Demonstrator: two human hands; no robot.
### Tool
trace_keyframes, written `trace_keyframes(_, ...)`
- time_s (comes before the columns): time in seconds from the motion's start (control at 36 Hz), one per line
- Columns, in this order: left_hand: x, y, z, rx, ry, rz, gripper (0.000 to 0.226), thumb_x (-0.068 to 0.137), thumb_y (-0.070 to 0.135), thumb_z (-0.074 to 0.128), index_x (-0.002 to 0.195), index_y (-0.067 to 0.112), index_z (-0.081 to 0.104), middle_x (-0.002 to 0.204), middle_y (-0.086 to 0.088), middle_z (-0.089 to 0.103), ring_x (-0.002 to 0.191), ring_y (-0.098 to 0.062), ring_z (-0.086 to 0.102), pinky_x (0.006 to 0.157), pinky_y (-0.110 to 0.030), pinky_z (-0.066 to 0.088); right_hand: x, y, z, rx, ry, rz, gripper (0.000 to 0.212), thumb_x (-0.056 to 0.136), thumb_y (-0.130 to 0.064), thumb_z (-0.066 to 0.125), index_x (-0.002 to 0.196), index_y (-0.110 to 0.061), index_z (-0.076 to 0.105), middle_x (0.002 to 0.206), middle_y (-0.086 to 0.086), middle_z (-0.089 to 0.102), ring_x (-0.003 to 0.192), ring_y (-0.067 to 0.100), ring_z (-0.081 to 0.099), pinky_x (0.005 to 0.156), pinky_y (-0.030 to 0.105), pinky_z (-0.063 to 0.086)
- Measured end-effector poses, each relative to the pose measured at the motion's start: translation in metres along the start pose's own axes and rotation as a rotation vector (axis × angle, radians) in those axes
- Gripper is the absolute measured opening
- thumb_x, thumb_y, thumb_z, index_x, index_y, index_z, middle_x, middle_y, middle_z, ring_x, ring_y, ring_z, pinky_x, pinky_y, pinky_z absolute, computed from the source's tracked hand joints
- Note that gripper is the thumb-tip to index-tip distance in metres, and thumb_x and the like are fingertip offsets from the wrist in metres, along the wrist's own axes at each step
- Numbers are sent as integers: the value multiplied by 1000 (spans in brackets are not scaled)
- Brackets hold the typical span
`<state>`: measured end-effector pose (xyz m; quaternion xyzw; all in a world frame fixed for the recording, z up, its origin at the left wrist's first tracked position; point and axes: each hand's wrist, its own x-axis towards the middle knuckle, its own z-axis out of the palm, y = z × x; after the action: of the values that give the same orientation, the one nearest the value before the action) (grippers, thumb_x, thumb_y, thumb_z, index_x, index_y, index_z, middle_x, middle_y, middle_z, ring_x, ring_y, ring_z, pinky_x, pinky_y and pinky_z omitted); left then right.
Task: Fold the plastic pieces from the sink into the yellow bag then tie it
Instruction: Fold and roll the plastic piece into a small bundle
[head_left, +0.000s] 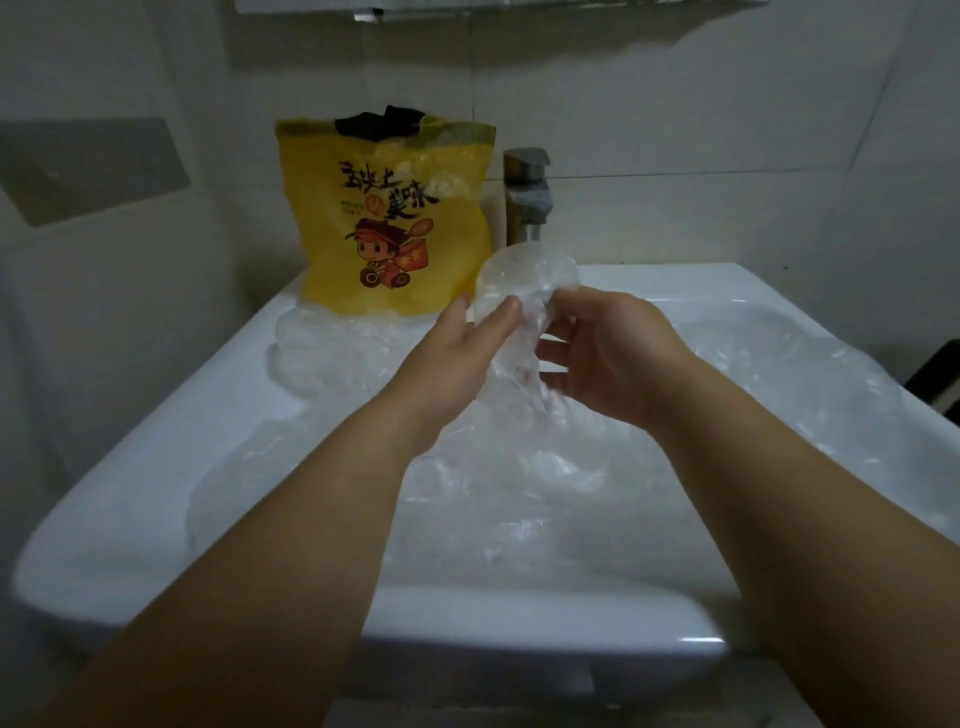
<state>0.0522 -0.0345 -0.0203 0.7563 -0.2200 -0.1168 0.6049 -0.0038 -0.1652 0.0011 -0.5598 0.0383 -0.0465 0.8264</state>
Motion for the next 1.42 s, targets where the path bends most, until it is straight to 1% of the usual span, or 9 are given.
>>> trace_keyframes(0.28, -8, 2, -10, -192, 26, 28, 40, 92, 45, 59, 111, 10, 68, 106, -13, 72, 102, -31, 68, 97, -50, 51, -9, 4, 5, -136, 73, -145, 10, 96, -6, 53, 88, -9, 57, 61, 0, 65, 50, 11, 63, 46, 21, 50)
trace_keyframes(0.39, -6, -2, -10, -211, 133, 42, 23, 93, 29, 63, 100, 9, 71, 100, -16, 73, 94, -32, 69, 93, -51, 53, -7, 7, 3, -257, 50, -154, 19, 86, 4, 62, 97, -10, 57, 86, 7, 69, 75, 21, 70, 64, 31, 58)
trace_keyframes(0.58, -2, -6, -12, -237, 156, 92, 14, 87, 19, 71, 78, 11, 63, 78, -2, 69, 80, -19, 64, 84, -40, 53, 1, 15, -7, -791, 490, -405, 31, 88, -19, 66, 73, -18, 39, 70, 0, 47, 61, 14, 43, 59, 25, 42)
trace_keyframes(0.83, -2, -5, -12, -290, 36, 105, 43, 84, 14, 73, 123, 8, 58, 113, -11, 70, 103, -28, 68, 93, -48, 53, -6, 13, 7, -547, 50, -101, 79, 70, -70, 56, 115, -7, 65, 107, 12, 71, 99, 27, 69, 94, 47, 52)
trace_keyframes(0.94, -1, -4, -11, -152, 33, 88, 38, 74, 26, 70, 110, 17, 69, 106, -10, 72, 104, -35, 65, 85, -48, 52, -7, 15, 3, -553, -54, -165, 48, 74, -39, 77, 117, -20, 67, 111, 3, 71, 104, 22, 66, 98, 48, 49)
trace_keyframes(1.06, -4, -4, -9, -114, 104, 68, 19, 85, 37, 70, 102, 26, 70, 91, 10, 73, 85, -6, 67, 63, -19, 46, -4, 17, 0, -587, -92, -80, 84, 69, -30, 82, 142, -33, 43, 141, -5, 50, 126, 20, 51, 101, 43, 47)
trace_keyframes(1.14, -6, 0, -9, -122, 120, 62, 40, 84, 47, 67, 111, 18, 67, 98, 13, 69, 93, -5, 62, 73, -24, 44, -5, 14, -1, -523, -29, -76, 91, 80, -19, 76, 151, -35, 21, 148, -2, 36, 129, 20, 45, 90, 33, 45)
trace_keyframes(1.25, -4, 2, -15, -181, 110, 61, 19, 81, 36, 71, 67, 25, 63, 49, 21, 50, 63, -4, 47, 69, -25, 38, -2, 7, -8, -442, 84, -120, 86, 83, -17, 73, 149, -38, 23, 140, 9, 49, 112, 25, 61, 87, 45, 55)
trace_keyframes(1.42, -4, 1, -16, -254, 95, 136, 9, 74, 26, 75, 68, 23, 69, 90, 4, 71, 106, -22, 64, 107, -45, 42, -3, 5, -9, -434, 67, -136, 79, 86, -15, 70, 148, -37, 26, 127, -1, 57, 98, 21, 67, 91, 51, 53)
